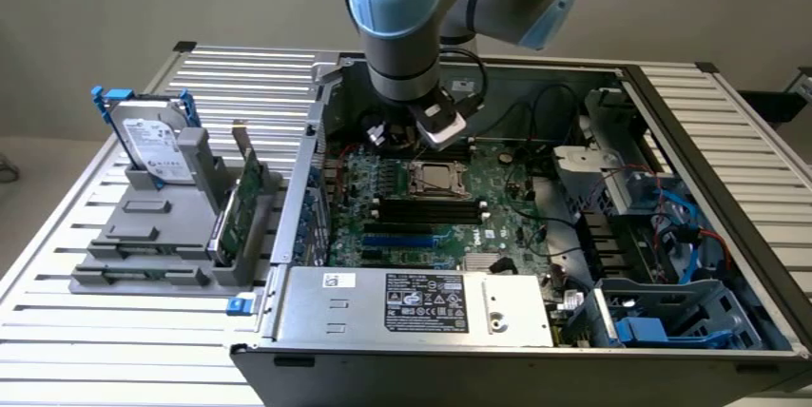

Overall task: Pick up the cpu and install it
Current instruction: 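Close the cpu cover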

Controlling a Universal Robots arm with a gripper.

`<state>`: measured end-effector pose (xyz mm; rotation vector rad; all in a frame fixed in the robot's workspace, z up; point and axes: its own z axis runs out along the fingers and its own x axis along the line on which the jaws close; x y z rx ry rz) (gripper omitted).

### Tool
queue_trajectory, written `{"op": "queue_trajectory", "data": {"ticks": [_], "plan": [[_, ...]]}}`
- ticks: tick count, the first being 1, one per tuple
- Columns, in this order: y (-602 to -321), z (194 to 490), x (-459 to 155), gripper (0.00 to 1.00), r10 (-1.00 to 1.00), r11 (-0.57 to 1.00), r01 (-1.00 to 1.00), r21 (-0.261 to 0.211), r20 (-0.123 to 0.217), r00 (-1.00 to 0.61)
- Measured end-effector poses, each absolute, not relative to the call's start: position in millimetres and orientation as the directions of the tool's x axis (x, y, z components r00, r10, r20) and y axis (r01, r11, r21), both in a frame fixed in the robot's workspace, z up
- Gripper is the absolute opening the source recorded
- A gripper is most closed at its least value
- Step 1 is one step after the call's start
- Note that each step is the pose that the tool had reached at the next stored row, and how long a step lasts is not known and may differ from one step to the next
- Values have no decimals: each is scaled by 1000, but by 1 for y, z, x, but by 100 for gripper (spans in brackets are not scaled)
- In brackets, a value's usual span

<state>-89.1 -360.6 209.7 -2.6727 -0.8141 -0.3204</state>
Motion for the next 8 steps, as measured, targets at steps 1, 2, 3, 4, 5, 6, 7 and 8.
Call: {"op": "queue_trajectory", "data": {"ticks": [1, 2, 3, 4, 5, 6, 7, 8], "plan": [[-360, 209, -89, 11, 498, -783, 573, -243, 307, 811], [-360, 209, -89, 11, 498, -783, 574, -241, 311, 809], [-360, 208, -89, 11, 498, -782, 576, -238, 317, 807], [-360, 208, -89, 11, 498, -782, 577, -233, 322, 805], [-359, 208, -89, 11, 498, -782, 579, -229, 329, 802], [-359, 207, -89, 11, 498, -782, 581, -224, 336, 800], [-358, 207, -89, 11, 498, -782, 583, -219, 343, 796], [-357, 206, -89, 11, 498, -782, 585, -214, 349, 794]]}}
